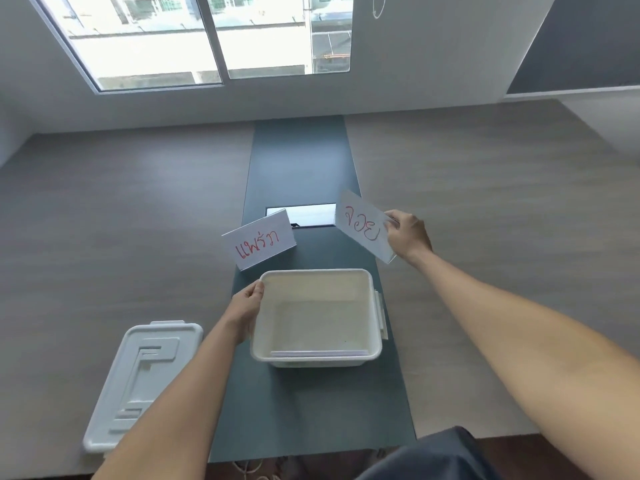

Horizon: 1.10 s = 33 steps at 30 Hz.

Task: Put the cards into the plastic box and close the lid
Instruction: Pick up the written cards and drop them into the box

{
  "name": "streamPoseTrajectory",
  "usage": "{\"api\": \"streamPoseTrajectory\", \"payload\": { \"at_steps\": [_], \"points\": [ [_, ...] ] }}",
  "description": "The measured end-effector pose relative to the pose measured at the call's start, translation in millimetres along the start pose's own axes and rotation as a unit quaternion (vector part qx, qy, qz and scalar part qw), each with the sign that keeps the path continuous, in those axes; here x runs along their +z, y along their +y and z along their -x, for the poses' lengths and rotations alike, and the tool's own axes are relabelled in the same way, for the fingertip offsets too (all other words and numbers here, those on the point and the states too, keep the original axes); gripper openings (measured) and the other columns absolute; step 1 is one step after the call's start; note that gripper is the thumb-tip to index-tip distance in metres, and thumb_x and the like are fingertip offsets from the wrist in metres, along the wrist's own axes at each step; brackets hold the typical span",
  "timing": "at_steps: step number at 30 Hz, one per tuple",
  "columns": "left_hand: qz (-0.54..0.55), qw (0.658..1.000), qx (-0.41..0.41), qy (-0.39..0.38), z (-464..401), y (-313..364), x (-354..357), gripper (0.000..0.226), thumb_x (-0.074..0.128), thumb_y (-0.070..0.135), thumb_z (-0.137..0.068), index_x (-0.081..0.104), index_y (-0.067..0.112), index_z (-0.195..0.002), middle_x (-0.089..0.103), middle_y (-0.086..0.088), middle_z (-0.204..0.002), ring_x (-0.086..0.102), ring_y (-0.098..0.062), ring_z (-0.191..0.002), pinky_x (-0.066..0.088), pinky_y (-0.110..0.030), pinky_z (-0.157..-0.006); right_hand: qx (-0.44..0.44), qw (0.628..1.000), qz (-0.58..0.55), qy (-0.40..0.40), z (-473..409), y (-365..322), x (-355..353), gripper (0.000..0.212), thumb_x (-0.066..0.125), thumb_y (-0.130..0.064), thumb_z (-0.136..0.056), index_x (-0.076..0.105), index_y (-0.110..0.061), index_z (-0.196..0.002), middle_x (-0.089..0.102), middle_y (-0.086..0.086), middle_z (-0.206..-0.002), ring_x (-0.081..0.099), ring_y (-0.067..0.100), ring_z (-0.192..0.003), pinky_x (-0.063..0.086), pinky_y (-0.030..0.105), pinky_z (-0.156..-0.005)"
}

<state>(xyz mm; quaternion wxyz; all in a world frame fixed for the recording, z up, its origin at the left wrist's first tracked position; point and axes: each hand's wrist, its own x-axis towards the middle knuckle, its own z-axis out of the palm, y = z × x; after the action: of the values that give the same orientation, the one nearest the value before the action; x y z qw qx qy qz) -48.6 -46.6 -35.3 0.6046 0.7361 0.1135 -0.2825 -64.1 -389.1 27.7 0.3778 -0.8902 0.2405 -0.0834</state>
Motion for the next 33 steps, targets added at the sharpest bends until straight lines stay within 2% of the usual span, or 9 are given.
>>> {"api": "streamPoseTrajectory", "payload": {
  "at_steps": [3, 7, 9, 11, 15, 17, 20, 27, 33],
  "points": [
    [0.004, 1.000, 0.001, 0.002, -2.7, 1.5, 0.1, 0.031, 0.040, 0.031, -0.105, 0.066, 0.020, -0.091, 0.063, -0.008, -0.098, 0.056, -0.023, -0.087, 0.048, -0.031, -0.074, -0.030, 0.997, -0.062, -0.029, 3.5, -22.2, -13.3, 0.025, 0.054, -0.017, -0.095, 0.075, -0.017, -0.110, 0.077, 0.004, -0.112, 0.069, 0.022, -0.108, 0.054, 0.035, -0.092],
    [0.003, 1.000, 0.002, 0.004, -5.4, -3.5, -4.9, 0.031, 0.042, 0.034, -0.103, 0.070, 0.021, -0.103, 0.070, -0.010, -0.106, 0.062, -0.024, -0.090, 0.052, -0.044, -0.092, -0.029, 0.987, -0.120, -0.103, 0.8, -35.9, -17.2, 0.025, 0.061, -0.028, -0.090, 0.078, -0.021, -0.106, 0.078, 0.001, -0.104, 0.070, 0.025, -0.106, 0.055, 0.046, -0.096],
    [0.005, 1.000, 0.000, 0.003, -6.2, -3.6, -8.3, 0.032, 0.042, 0.034, -0.103, 0.070, 0.018, -0.108, 0.071, -0.010, -0.106, 0.063, -0.025, -0.090, 0.052, -0.047, -0.094, -0.021, 0.977, -0.158, -0.139, 1.5, -43.5, -17.2, 0.024, 0.064, -0.023, -0.090, 0.078, -0.017, -0.108, 0.078, 0.009, -0.107, 0.072, 0.027, -0.101, 0.055, 0.049, -0.097],
    [0.004, 1.000, 0.000, 0.001, -6.2, -4.1, -9.3, 0.032, 0.042, 0.033, -0.104, 0.071, 0.019, -0.100, 0.071, -0.010, -0.103, 0.063, -0.025, -0.090, 0.052, -0.049, -0.094, -0.014, 0.966, -0.184, -0.179, 3.6, -48.9, -17.8, 0.024, 0.066, -0.016, -0.092, 0.076, -0.008, -0.112, 0.076, 0.016, -0.112, 0.070, 0.023, -0.093, 0.055, 0.048, -0.097],
    [0.002, 1.000, -0.001, 0.001, -2.0, -3.9, -12.9, 0.031, 0.042, 0.033, -0.104, 0.070, 0.020, -0.098, 0.071, -0.009, -0.102, 0.063, -0.024, -0.088, 0.053, -0.043, -0.088, -0.011, 0.950, -0.202, -0.238, 7.8, -57.7, -18.4, 0.026, 0.068, -0.009, -0.090, 0.076, -0.006, -0.114, 0.077, 0.015, -0.110, 0.074, 0.026, -0.096, 0.057, 0.043, -0.096],
    [0.001, 1.000, 0.000, 0.000, -2.8, -3.9, -14.2, 0.032, 0.042, 0.033, -0.104, 0.070, 0.018, -0.107, 0.071, -0.009, -0.104, 0.063, -0.024, -0.088, 0.053, -0.042, -0.087, 0.000, 0.942, -0.208, -0.263, 7.2, -59.7, -16.8, 0.027, 0.070, -0.009, -0.088, 0.076, -0.006, -0.114, 0.077, 0.013, -0.110, 0.074, 0.029, -0.103, 0.058, 0.041, -0.095],
    [0.003, 1.000, -0.002, 0.002, -4.7, -3.6, -15.5, 0.033, 0.044, 0.034, -0.103, 0.068, 0.018, -0.119, 0.072, -0.010, -0.110, 0.066, -0.026, -0.095, 0.053, -0.049, -0.097, 0.021, 0.924, -0.205, -0.322, 7.2, -59.8, -12.0, 0.031, 0.073, -0.010, -0.085, 0.076, -0.005, -0.116, 0.077, 0.014, -0.112, 0.072, 0.032, -0.107, 0.058, 0.041, -0.095],
    [0.023, 0.999, -0.035, -0.002, -12.1, -1.7, -19.7, 0.036, 0.046, 0.033, -0.102, 0.065, 0.019, -0.129, 0.073, -0.008, -0.115, 0.070, -0.028, -0.101, 0.055, -0.046, -0.093, 0.079, 0.874, -0.202, -0.435, 22.5, -48.3, 5.8, 0.037, 0.071, -0.005, -0.087, 0.070, -0.002, -0.124, 0.073, 0.017, -0.120, 0.071, 0.032, -0.111, 0.059, 0.037, -0.093],
    [0.030, 0.998, -0.046, -0.004, -12.6, -0.2, -19.7, 0.035, 0.049, 0.034, -0.101, 0.064, 0.017, -0.128, 0.072, -0.012, -0.118, 0.069, -0.033, -0.110, 0.053, -0.054, -0.096, 0.116, 0.840, -0.141, -0.510, 40.5, -37.2, 21.7, 0.040, 0.074, -0.007, -0.086, 0.069, -0.004, -0.126, 0.073, 0.014, -0.121, 0.070, 0.030, -0.114, 0.052, 0.041, -0.103]
  ]
}}
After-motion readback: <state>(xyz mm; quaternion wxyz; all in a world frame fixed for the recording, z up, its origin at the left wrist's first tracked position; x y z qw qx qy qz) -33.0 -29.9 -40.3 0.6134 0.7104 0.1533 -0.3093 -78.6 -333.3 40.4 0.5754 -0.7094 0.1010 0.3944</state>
